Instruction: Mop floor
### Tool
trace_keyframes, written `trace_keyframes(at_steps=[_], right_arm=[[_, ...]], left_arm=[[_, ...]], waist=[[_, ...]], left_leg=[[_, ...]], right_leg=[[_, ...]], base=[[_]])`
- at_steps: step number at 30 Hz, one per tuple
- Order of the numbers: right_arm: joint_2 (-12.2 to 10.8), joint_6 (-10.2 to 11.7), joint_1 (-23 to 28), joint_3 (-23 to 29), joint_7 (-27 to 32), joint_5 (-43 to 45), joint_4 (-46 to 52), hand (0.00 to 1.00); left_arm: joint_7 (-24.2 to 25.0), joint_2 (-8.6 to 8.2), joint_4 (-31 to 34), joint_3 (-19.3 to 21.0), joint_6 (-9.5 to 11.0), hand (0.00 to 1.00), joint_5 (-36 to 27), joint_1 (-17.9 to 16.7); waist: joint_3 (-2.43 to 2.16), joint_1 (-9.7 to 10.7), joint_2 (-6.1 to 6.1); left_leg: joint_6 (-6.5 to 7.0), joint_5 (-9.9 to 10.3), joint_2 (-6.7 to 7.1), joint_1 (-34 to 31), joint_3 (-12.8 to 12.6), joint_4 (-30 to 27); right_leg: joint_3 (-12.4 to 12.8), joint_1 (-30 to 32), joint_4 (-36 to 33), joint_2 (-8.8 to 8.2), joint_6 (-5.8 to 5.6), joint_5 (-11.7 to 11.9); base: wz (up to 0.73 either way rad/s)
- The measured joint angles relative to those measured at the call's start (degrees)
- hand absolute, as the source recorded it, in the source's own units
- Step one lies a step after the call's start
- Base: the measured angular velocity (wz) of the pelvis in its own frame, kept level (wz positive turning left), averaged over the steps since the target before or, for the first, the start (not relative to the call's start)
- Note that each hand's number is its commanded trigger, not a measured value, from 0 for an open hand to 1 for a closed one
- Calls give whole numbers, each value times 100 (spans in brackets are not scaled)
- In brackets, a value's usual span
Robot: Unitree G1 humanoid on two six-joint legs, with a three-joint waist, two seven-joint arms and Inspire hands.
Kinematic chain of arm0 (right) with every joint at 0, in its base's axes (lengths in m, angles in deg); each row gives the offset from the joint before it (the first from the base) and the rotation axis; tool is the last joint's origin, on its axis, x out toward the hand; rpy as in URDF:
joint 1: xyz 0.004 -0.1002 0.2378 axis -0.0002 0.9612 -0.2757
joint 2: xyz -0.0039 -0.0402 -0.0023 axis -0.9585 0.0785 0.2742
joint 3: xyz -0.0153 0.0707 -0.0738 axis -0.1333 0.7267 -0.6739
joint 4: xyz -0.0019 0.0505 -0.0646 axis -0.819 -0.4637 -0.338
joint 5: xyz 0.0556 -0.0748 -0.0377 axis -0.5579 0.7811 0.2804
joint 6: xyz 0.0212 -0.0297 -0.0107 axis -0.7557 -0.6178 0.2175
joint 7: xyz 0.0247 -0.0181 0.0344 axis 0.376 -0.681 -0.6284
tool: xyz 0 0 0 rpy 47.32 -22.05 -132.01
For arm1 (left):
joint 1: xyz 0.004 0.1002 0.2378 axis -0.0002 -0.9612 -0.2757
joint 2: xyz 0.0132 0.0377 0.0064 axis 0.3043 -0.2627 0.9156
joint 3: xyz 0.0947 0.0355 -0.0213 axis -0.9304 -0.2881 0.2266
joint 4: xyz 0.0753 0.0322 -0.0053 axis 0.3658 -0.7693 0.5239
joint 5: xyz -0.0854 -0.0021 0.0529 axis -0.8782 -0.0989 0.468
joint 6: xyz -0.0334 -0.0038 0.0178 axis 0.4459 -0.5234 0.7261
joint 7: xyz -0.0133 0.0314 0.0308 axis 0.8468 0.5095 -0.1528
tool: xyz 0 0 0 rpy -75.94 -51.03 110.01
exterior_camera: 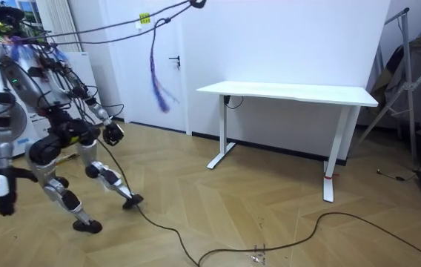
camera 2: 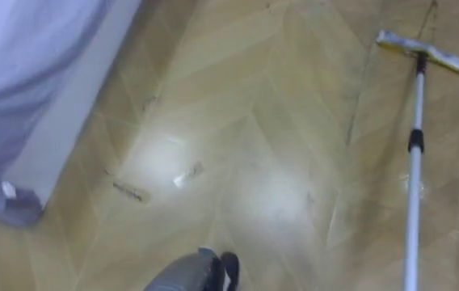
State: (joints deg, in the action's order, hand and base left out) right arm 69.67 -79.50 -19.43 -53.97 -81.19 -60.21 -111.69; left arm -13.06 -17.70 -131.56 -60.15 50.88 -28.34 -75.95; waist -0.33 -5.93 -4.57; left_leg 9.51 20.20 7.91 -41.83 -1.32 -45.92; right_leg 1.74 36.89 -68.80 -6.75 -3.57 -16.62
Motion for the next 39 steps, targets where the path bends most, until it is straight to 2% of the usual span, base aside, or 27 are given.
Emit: trace_keyframes(at_steps=[2, 4, 6, 7, 8, 9, 10, 11, 14, 17, 19, 20, 21, 22, 23, 24, 25, 26, 27, 29, 30, 32, 35, 36, 37, 38, 39], right_arm=[[-161, 8, 90, 2, 143, 0, 34, 100], [-355, 15, 165, 20, 267, -1, 43, 100], [-532, 14, 203, 58, 420, -1, 65, 100], [-561, 5, 193, 75, 437, -1, 69, 100], [-595, -67, 137, 82, 463, -1, 110, 100], [-595, -114, 21, 101, 496, 0, 147, 100], [-594, -181, -56, 110, 505, -9, 167, 100], [-576, -327, -307, 131, 489, -12, 188, 100], [-354, -507, -1283, 135, 303, 11, 254, 100], [181, -359, -2210, 11, 102, -29, 490, 100], [383, -281, -2580, -143, -42, -108, 490, 100], [413, -352, -2722, -132, -115, -180, 476, 100], [402, -326, -2686, -127, -179, -276, 470, 100], [397, -292, -2616, -102, -198, -298, 461, 100], [394, -205, -2436, 1, -241, -350, 464, 100], [391, -214, -2183, 89, -292, -394, 424, 100], [383, -203, -2088, 85, -318, -415, 416, 100], [349, -169, -1883, 55, -349, -458, 414, 100], [304, -123, -1588, -15, -365, -543, 379, 100], [198, 5, -1100, -46, -407, -725, 200, 100], [127, 56, -794, -58, -397, -697, 90, 100], [63, 151, -300, -184, -328, -672, 52, 100], [-193, 187, 343, -338, -60, -667, 51, 100], [-344, 187, 440, -372, 37, -641, 52, 100], [-438, 187, 455, -375, 90, -614, 53, 100], [-606, 187, 454, -372, 191, -540, 85, 100], [-697, 187, 446, -372, 253, -452, 231, 100]], left_arm=[[-83, -48, 49, 15, 22, 0, 6, 41], [-118, -107, 57, 10, 18, 0, -2, 12], [-150, -151, 45, -3, 16, 0, -104, -32], [-164, -150, 33, 9, 17, 0, -126, -40], [-202, -129, 4, 39, 8, 0, -190, -43], [-230, -129, -41, 80, -75, 0, -232, -55], [-233, -105, -42, 82, -124, 0, -239, -55], [-238, -39, -73, 83, -163, 0, -246, -61], [-323, 214, 25, 90, -233, 0, -492, -223], [-340, 427, 462, 85, -238, 0, -684, -480], [-338, 505, 599, 80, -214, 0, -683, -556], [-337, 531, 616, 92, -234, 0, -662, -596], [-326, 545, 628, 91, -273, 0, -614, -594], [-310, 535, 628, 77, -286, 0, -598, -585], [-237, 511, 637, 69, -288, 0, -600, -571], [-146, 488, 644, 68, -273, 0, -600, -578], [-121, 469, 632, 69, -261, 0, -599, -597], [-48, 436, 626, 75, -262, 0, -601, -585], [-1, 379, 617, 67, -262, 0, -596, -629], [89, 244, 398, 77, -255, 0, -506, -463], [114, 137, 358, 95, -249, 0, -443, -400], [198, 19, 391, 91, -209, 0, -369, -353], [244, -94, 376, 99, -35, 0, -376, -332], [236, -104, 377, 98, -5, 0, -382, -323], [236, -114, 376, 93, -4, 0, -413, -325], [229, -137, 382, 78, -4, 0, -466, -326], [193, -177, 396, 80, 6, 0, -476, -324]], waist=[[63, 126, -81], [63, 240, -94], [77, 273, -15], [100, 253, 54], [131, 188, 119], [147, 154, 151], [140, 92, 142], [185, -71, 240], [195, -275, 575], [200, -413, 686], [204, -562, 781], [190, -590, 865], [191, -579, 953], [196, -532, 950], [199, -519, 956], [202, -559, 942], [208, -578, 910], [213, -616, 811], [167, -624, 687], [160, -591, 491], [146, -555, 381], [118, -429, 268], [19, -174, 69], [29, -92, 85], [39, -47, 79], [77, -2, 15], [99, 7, -39]], left_leg=[[-4, 12, 0, 195, 100, 183], [-28, 19, -2, 425, 166, 404], [-98, 52, -20, 716, 176, 650], [-122, 66, -20, 766, 182, 677], [-195, 149, -27, 854, 219, 668], [-287, 248, -101, 890, 323, 585], [-342, 284, -154, 925, 340, 527], [-485, 389, -237, 926, 439, 311], [-612, 429, -485, 490, 315, -899], [-813, 316, -766, 67, 279, -1988], [-1064, 145, -850, -81, 269, -2321], [-1084, 0, -847, -181, 294, -2404], [-1048, 111, -797, -266, 295, -2114], [-1028, 180, -777, -344, 290, -1855], [-1028, 191, -712, -454, 283, -1175], [-1049, 123, -647, -487, 171, -413], [-1042, 36, -628, -491, 166, -62], [-838, -330, -607, -475, 142, 224], [-636, -442, -660, -341, 30, 320], [-497, -362, -732, -151, -223, 360], [-436, -276, -683, -58, -335, 357], [-348, -145, -558, 47, -467, 319], [-291, -19, -497, 120, -546, 49], [-261, 3, -471, 225, -544, 46], [-243, 39, -454, 291, -445, 61], [-295, 143, -430, 411, -98, 95], [-416, 315, -410, 517, 245, 202]], right_leg=[[-1, 375, -57, 125, -1, -101], [-35, 589, 373, 189, 11, -187], [-77, 593, 1793, 125, 64, -191], [-117, 584, 2188, 94, 120, -156], [-276, 551, 2762, 86, 171, 72], [-419, 484, 2823, 126, 239, 254], [-533, 444, 2813, 187, 296, 242], [-762, 403, 2737, 212, 434, 173], [-1005, 542, 2203, 245, 715, -209], [-987, 675, 1747, 501, 884, -520], [-954, 659, 1675, 646, 959, -614], [-915, 612, 1689, 682, 1022, -661], [-835, 564, 1753, 688, 1036, -694], [-814, 514, 1825, 710, 1037, -696], [-761, 392, 2006, 717, 1027, -690], [-640, 238, 2212, 790, 990, -669], [-582, 156, 2299, 820, 984, -666], [-470, -10, 2475, 898, 931, -671], [-425, -145, 2581, 924, 853, -713], [-421, -290, 2562, 825, 726, -787], [-405, -260, 2319, 726, 685, -801], [-410, -160, 1808, 531, 599, -785], [-355, -41, 1184, 426, 287, -610], [-321, 30, 934, 381, 172, -453], [-301, 81, 811, 396, 159, -317], [-296, 215, 659, 462, 154, -124], [-299, 297, 868, 498, 158, -300]], base=[[5], [0], [-3], [-17], [-13], [-18], [-33], [-57], [-56], [-30], [-12], [32], [58], [94], [83], [66], [33], [27], [30], [38], [26], [9], [-4], [-29], [-53], [-81], [-89]])
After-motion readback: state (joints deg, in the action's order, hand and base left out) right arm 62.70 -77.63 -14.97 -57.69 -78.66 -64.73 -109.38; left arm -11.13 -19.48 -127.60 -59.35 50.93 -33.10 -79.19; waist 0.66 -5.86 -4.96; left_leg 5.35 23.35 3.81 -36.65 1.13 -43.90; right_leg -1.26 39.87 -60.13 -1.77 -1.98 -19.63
